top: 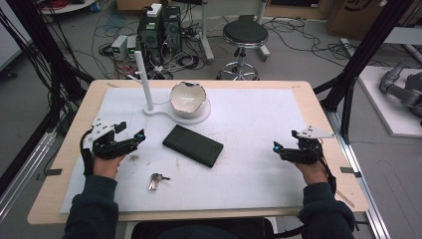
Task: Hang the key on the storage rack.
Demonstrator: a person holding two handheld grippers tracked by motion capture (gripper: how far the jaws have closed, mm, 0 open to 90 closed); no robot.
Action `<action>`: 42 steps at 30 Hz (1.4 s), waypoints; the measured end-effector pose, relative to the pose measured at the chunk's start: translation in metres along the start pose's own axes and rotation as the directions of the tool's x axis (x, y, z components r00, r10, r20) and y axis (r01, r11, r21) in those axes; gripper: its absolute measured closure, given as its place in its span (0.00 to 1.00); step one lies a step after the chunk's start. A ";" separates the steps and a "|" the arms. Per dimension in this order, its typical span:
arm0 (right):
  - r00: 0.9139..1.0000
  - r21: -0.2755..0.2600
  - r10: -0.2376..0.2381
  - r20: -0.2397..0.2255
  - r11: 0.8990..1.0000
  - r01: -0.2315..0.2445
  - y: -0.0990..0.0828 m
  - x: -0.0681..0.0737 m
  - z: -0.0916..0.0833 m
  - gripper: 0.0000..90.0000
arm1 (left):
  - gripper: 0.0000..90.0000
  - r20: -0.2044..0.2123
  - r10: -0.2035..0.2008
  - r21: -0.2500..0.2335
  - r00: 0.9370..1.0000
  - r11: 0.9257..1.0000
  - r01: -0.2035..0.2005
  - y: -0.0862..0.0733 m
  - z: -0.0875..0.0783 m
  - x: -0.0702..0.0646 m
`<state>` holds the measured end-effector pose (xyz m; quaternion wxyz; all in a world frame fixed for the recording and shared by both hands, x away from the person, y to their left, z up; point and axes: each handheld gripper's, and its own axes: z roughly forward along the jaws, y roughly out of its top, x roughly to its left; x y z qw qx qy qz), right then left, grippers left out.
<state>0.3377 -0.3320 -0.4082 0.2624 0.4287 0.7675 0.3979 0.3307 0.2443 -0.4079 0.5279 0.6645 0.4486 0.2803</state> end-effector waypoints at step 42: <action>0.999 -0.003 -0.022 -0.048 1.000 0.022 0.007 0.008 0.011 0.18 | 0.69 0.402 -0.020 0.324 0.915 0.938 -0.122 -0.036 -0.023 -0.042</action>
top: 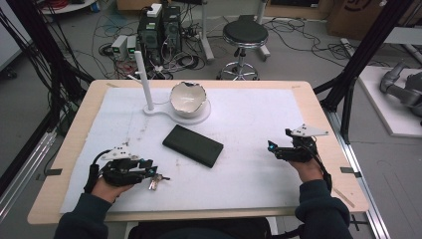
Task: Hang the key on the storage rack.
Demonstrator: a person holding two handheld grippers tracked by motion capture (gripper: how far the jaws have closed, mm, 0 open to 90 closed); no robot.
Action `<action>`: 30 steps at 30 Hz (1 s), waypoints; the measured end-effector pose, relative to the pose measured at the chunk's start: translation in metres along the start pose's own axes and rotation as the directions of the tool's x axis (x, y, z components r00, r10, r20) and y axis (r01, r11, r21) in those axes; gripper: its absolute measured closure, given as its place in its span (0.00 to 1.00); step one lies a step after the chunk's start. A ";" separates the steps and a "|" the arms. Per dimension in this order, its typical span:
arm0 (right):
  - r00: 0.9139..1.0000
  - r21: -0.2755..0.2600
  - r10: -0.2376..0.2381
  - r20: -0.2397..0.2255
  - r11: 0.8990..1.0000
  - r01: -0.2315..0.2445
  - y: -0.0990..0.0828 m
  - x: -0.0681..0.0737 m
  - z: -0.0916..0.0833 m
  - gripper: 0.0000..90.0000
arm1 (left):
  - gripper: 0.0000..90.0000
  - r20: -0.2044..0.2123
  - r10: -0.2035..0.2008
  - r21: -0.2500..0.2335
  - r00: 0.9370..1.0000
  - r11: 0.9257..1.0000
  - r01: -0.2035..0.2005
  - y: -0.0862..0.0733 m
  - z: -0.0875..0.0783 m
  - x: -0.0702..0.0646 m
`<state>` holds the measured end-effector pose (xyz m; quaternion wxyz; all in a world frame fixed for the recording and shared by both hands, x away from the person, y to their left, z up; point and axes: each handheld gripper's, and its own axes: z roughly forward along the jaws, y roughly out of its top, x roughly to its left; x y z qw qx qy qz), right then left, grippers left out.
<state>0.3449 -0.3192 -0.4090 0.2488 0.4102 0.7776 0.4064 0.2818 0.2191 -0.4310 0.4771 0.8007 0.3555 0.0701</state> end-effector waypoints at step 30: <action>1.000 0.008 0.016 0.000 1.000 -0.016 -0.003 -0.003 -0.002 0.18 | 0.94 0.048 -0.038 0.117 0.998 0.993 0.032 -0.007 0.008 0.004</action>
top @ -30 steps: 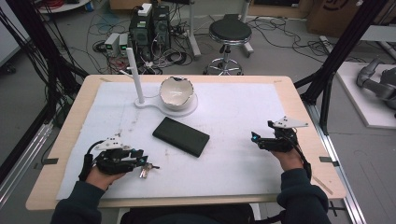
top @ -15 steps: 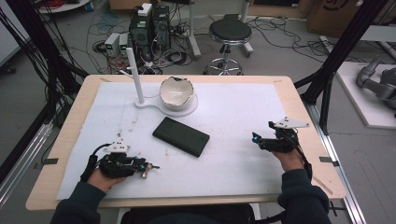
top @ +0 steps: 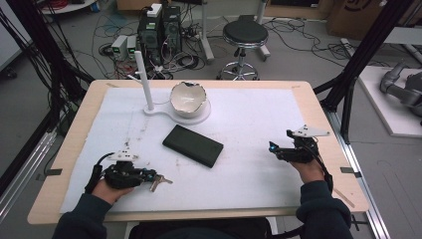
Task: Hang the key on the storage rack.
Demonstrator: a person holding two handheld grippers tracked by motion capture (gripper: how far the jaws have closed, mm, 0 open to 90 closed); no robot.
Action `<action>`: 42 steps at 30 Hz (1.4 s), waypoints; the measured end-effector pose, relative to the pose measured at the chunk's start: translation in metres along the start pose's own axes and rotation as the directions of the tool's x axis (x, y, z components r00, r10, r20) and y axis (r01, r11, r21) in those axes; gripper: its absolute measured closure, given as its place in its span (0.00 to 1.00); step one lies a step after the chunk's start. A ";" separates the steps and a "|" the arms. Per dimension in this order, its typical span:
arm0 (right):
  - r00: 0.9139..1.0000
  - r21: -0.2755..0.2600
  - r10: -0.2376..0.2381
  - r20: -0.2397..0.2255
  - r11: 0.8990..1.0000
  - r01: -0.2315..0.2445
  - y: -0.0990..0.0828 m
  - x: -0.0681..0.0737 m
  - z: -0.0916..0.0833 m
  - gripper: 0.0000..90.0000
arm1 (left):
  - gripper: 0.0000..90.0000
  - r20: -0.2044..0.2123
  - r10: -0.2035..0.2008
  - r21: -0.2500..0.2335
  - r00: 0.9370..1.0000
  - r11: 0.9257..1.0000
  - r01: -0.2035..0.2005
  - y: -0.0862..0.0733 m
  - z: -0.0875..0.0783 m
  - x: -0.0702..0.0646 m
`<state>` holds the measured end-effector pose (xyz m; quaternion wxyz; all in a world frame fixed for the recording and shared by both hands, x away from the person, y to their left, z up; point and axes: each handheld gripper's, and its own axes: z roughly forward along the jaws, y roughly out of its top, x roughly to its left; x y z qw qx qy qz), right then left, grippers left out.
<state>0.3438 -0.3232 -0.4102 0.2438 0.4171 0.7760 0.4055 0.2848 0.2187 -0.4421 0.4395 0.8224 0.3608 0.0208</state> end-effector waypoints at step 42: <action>1.000 0.011 0.006 -0.007 1.000 -0.006 -0.001 -0.001 0.001 0.18 | 0.73 -0.195 0.037 0.037 0.980 0.999 -0.031 0.003 -0.004 -0.007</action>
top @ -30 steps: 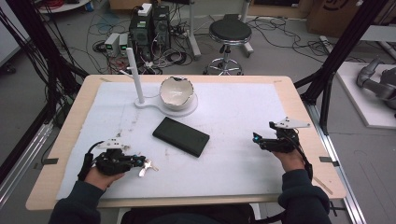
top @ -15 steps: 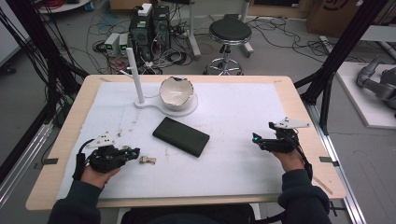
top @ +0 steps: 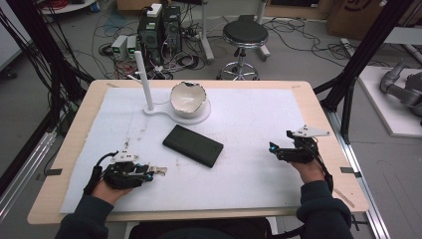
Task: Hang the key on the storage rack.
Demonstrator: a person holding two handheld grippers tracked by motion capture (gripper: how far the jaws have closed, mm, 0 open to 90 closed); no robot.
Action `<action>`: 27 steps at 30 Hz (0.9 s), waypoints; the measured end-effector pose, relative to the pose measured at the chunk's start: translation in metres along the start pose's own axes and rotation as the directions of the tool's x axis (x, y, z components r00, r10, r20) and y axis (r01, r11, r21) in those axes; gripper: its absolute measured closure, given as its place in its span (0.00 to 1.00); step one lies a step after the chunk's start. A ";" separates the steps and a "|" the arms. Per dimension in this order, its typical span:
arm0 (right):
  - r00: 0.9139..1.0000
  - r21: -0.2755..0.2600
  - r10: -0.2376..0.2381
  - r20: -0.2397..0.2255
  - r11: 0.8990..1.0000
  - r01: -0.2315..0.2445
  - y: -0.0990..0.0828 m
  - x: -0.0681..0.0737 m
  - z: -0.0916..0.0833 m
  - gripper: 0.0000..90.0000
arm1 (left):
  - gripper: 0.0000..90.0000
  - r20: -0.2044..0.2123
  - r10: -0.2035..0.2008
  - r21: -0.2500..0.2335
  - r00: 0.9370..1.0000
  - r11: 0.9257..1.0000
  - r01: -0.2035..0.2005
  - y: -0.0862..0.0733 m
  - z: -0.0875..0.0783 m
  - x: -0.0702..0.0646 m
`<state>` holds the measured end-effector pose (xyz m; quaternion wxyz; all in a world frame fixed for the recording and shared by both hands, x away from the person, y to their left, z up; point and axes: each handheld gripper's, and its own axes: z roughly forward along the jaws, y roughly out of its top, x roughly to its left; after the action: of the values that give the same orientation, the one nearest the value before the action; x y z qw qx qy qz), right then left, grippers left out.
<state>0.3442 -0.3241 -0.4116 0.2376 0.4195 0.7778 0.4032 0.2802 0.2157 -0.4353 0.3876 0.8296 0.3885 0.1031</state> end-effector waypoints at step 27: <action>1.000 0.004 0.003 -0.001 1.000 -0.003 0.000 -0.001 0.000 0.18 | 0.96 -0.012 -0.044 -0.017 0.999 0.999 0.043 -0.005 0.000 0.008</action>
<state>0.3445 -0.3246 -0.4121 0.2359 0.4209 0.7780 0.4024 0.2831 0.2239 -0.4395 0.3941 0.8170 0.4080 0.1031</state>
